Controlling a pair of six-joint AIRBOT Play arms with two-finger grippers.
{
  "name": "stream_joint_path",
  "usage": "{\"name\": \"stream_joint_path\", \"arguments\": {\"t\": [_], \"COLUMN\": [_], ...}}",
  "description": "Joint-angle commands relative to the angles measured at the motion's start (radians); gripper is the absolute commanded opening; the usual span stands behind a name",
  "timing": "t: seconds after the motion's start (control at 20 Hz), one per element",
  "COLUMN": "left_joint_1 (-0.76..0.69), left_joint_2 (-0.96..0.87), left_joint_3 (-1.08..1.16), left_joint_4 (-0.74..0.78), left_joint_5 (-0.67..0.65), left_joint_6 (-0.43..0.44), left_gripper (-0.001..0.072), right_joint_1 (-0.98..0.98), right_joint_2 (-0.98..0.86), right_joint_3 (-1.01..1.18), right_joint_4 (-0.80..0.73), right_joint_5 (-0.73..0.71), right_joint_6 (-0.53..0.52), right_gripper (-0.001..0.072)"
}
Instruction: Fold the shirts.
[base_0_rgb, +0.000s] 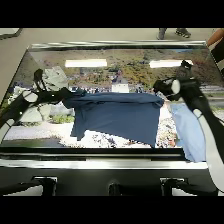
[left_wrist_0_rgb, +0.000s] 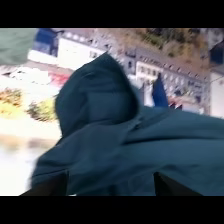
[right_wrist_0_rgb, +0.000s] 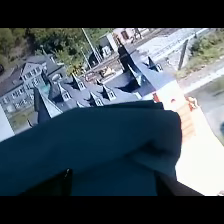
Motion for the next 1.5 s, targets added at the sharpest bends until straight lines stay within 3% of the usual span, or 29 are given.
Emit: {"name": "stream_joint_path", "arguments": {"t": [0.0,0.05,0.2,0.35,0.4,0.65,0.75,0.8,0.9,1.05,1.1,1.15,1.2,1.3,1.45], "left_joint_1": [0.118,0.145,0.144,0.09,0.069,-0.007,-0.013,-0.013,-0.013,-0.013,-0.013,-0.011,-0.008,-0.005,-0.004], "left_joint_2": [-0.011,-0.019,-0.056,-0.132,-0.16,-0.207,-0.207,-0.207,-0.206,-0.187,-0.171,-0.152,-0.126,-0.049,0.135], "left_joint_3": [0.057,0.045,-0.048,-0.11,-0.11,-0.109,-0.109,-0.109,-0.109,-0.109,-0.108,-0.106,-0.092,-0.022,0.191], "left_joint_4": [0.088,0.088,0.01,-0.147,-0.172,-0.209,-0.209,-0.209,-0.209,-0.209,-0.209,-0.206,-0.193,-0.114,0.045], "left_joint_5": [-0.372,-0.438,-0.478,-0.447,-0.437,-0.378,-0.359,-0.355,-0.357,-0.358,-0.359,-0.359,-0.367,-0.402,-0.438], "left_joint_6": [0.016,0.016,0.078,0.15,0.15,0.15,0.149,0.15,0.15,0.15,0.15,0.15,0.15,0.15,0.145], "left_gripper": [0.0594,0.0593,0.0593,0.0594,0.0593,0.0576,0.0253,0.0147,0.0043,0.003,0.003,0.003,0.0029,0.0028,0.0028], "right_joint_1": [-0.172,-0.23,-0.32,-0.307,-0.299,-0.294,-0.294,-0.285,-0.233,-0.133,-0.11,-0.094,-0.09,-0.093,-0.093], "right_joint_2": [0.028,0.022,0.022,0.021,0.021,0.019,0.019,0.019,0.013,-0.032,-0.039,-0.037,-0.029,0.021,0.195], "right_joint_3": [0.013,0.002,-0.106,-0.219,-0.252,-0.365,-0.416,-0.446,-0.486,-0.489,-0.488,-0.481,-0.465,-0.39,-0.145], "right_joint_4": [0.287,0.373,0.47,0.462,0.47,0.519,0.575,0.607,0.603,0.604,0.607,0.612,0.624,0.616,0.475], "right_joint_5": [0.356,0.459,0.589,0.568,0.548,0.441,0.379,0.347,0.3,0.243,0.224,0.211,0.217,0.235,0.195], "right_joint_6": [-0.418,-0.475,-0.57,-0.57,-0.57,-0.569,-0.569,-0.569,-0.565,-0.52,-0.501,-0.498,-0.492,-0.546,-0.598], "right_gripper": [0.0585,0.0538,0.0545,0.0616,0.0703,0.0692,0.0689,0.0686,0.0672,0.0659,0.0489,0.0132,0.0039,0.0039,0.0039]}}
